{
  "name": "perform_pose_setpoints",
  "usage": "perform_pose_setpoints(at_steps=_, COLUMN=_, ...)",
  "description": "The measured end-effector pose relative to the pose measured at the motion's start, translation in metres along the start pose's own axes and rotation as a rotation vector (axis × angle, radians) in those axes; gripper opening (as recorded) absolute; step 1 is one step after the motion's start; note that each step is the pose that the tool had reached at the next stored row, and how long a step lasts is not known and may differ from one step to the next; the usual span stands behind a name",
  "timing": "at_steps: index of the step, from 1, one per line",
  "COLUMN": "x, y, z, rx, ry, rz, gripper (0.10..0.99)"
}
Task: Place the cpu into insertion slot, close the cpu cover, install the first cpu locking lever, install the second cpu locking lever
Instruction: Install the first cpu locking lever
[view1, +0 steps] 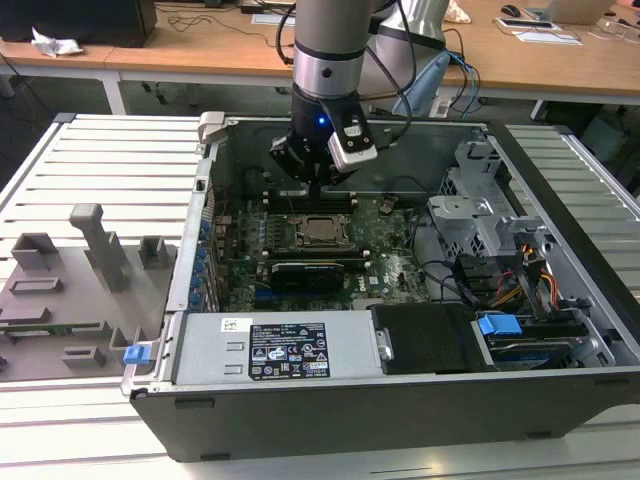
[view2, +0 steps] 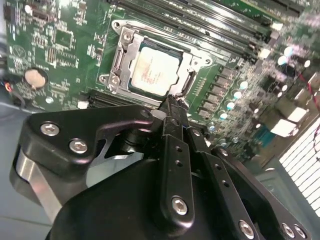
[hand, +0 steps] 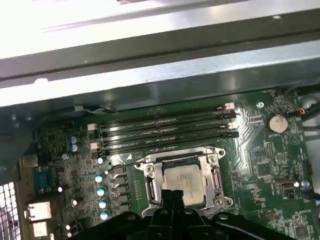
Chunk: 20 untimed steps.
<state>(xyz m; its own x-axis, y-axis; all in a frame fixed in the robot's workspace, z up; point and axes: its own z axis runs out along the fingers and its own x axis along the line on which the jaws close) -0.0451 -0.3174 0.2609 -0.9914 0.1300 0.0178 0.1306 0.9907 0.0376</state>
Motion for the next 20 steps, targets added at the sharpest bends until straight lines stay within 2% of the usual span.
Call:
perform_pose_setpoints(at_steps=4, x=0.0006, y=-0.0001, z=0.0008, rx=-0.001, ry=0.0017, rz=-0.047, gripper=0.106)
perform_pose_setpoints(at_steps=5, x=0.0013, y=-0.0002, z=0.0010, rx=-0.002, ry=-0.0004, rz=-0.050, gripper=0.106)
perform_pose_setpoints(at_steps=6, x=0.0027, y=-0.0004, z=0.0011, rx=-0.003, ry=-0.0076, rz=-0.051, gripper=0.106)
perform_pose_setpoints(at_steps=8, x=0.0096, y=-0.0013, z=0.0012, rx=-0.006, ry=-0.0304, rz=-0.052, gripper=0.106)
perform_pose_setpoints(at_steps=9, x=0.0129, y=-0.0017, z=0.0012, rx=-0.008, ry=-0.0322, rz=-0.053, gripper=0.106)
perform_pose_setpoints(at_steps=10, x=0.0137, y=-0.0018, z=0.0013, rx=-0.012, ry=-0.0311, rz=-0.071, gripper=0.106)
perform_pose_setpoints(at_steps=12, x=0.0138, y=-0.0018, z=0.0014, rx=-0.012, ry=-0.0286, rz=-0.125, gripper=0.106)
perform_pose_setpoints(at_steps=15, x=0.0185, y=-0.0025, z=0.0017, rx=-0.016, ry=-0.0276, rz=-0.142, gripper=0.106)
perform_pose_setpoints(at_steps=18, x=0.0273, y=-0.0036, z=0.0018, rx=-0.018, ry=-0.0273, rz=-0.145, gripper=0.106)
perform_pose_setpoints(at_steps=20, x=0.0334, y=-0.0045, z=0.0020, rx=-0.024, ry=-0.0269, rz=-0.147, gripper=0.106)
